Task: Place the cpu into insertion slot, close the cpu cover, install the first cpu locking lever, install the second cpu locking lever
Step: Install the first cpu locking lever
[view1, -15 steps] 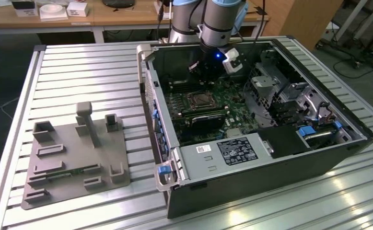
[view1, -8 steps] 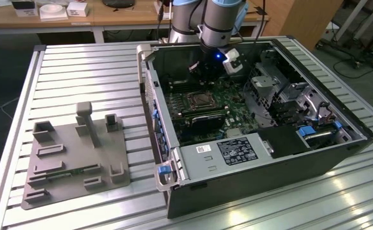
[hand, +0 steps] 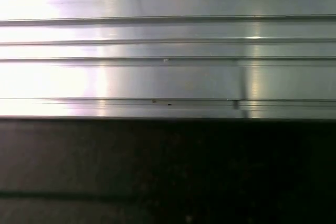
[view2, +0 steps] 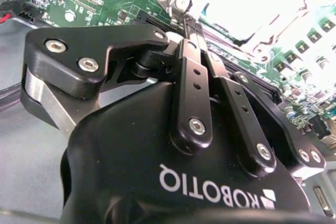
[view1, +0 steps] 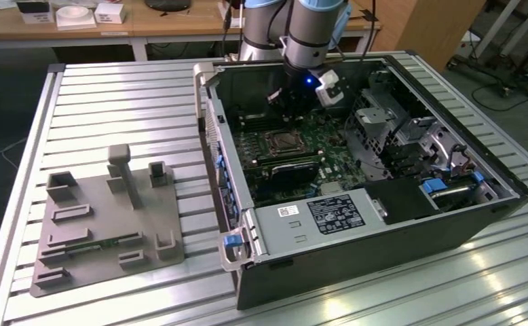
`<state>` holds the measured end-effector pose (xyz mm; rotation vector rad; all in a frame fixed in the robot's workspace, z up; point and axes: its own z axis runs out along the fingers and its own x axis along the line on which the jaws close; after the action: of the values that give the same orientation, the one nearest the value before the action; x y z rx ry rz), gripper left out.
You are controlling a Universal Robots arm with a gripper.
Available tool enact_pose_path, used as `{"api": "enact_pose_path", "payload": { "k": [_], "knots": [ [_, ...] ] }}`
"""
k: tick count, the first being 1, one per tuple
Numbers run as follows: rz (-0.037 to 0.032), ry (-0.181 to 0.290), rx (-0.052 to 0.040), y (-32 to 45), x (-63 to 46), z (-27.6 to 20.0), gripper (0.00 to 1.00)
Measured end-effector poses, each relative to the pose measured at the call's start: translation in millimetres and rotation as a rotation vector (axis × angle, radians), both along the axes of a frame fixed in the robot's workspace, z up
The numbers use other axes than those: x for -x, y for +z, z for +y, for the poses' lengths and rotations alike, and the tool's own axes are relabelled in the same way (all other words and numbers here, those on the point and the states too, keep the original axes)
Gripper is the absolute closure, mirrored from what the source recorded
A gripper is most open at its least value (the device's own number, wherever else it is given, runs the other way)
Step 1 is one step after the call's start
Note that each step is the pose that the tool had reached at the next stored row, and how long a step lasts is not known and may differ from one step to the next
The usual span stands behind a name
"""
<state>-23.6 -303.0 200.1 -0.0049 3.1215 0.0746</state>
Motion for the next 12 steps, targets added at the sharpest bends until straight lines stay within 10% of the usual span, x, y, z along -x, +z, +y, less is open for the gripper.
{"api": "enact_pose_path", "payload": {
  "k": [12],
  "knots": [
    [0.0, 0.0, -0.0006, -4.7, 0.0, -1.1, 0.9]
  ]
}}
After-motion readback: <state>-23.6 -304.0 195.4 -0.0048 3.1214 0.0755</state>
